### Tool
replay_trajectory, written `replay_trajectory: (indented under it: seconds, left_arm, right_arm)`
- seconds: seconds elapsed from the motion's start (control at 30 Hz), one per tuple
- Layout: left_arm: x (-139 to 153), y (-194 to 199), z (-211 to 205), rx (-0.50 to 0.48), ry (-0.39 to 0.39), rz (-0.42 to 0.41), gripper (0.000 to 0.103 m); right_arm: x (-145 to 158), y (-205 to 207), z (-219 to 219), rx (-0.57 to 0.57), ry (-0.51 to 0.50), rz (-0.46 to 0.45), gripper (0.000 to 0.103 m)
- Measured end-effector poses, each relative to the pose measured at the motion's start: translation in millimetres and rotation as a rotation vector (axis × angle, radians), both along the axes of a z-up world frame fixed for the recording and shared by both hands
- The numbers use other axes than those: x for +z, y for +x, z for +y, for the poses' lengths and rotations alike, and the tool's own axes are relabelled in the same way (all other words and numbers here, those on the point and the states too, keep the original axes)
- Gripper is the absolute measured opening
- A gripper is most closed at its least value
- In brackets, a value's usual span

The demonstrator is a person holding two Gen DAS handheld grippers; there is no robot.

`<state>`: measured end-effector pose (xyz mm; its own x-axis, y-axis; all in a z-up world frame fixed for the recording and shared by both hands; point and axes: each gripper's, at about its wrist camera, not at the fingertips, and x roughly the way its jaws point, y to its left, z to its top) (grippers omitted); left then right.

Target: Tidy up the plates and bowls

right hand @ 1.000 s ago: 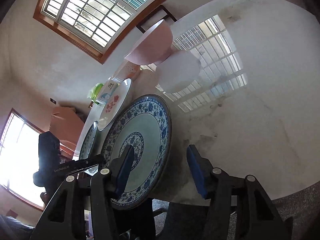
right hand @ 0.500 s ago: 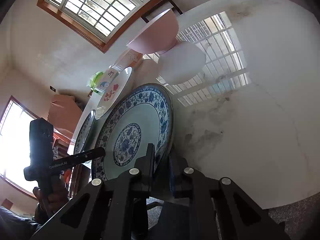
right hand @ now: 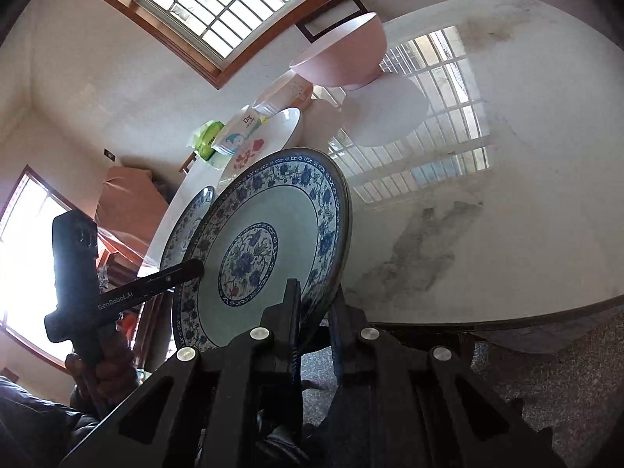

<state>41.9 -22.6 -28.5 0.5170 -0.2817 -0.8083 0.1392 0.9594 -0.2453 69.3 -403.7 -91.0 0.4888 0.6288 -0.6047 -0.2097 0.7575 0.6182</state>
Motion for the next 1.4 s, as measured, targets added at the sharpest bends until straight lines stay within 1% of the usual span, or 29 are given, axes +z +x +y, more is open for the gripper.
replay_trajectory:
  seconds: [0.13, 0.23, 0.4, 0.5, 0.67, 0.87, 1.17, 1.4]
  left_arm:
    - [3.9, -8.2, 29.4, 0.063, 0.004, -0.018, 0.024]
    - [5.0, -12.7, 56.0, 0.110, -0.010, -0.017, 0.024]
    - [11.1, -18.4, 96.9, 0.185, -0.016, -0.038, 0.024]
    - [13.1, -16.3, 117.0, 0.231, -0.019, -0.049, 0.024]
    - [10.2, -6.2, 153.3, 0.301, -0.038, -0.045, 0.024]
    - [3.2, 13.0, 188.7, 0.365, -0.043, -0.041, 0.024]
    - [-4.7, 33.3, 221.8, 0.422, -0.052, -0.033, 0.025]
    - [-11.4, 44.9, 233.5, 0.439, -0.049, -0.022, 0.025]
  right_arm:
    - [8.1, 1.7, 25.0, 0.052, 0.002, -0.024, 0.015]
    - [9.5, 7.4, 45.1, 0.088, 0.004, -0.025, 0.015]
    - [15.3, 21.2, 79.4, 0.150, -0.004, -0.038, 0.015]
    - [20.1, 31.6, 102.2, 0.196, -0.019, -0.052, 0.015]
    - [27.6, 50.1, 142.5, 0.256, -0.043, -0.077, 0.015]
    - [26.2, 77.1, 184.0, 0.312, -0.067, -0.082, 0.015]
    - [22.2, 107.6, 226.6, 0.359, -0.092, -0.082, 0.015]
    - [18.9, 114.7, 242.6, 0.379, -0.102, -0.075, 0.015]
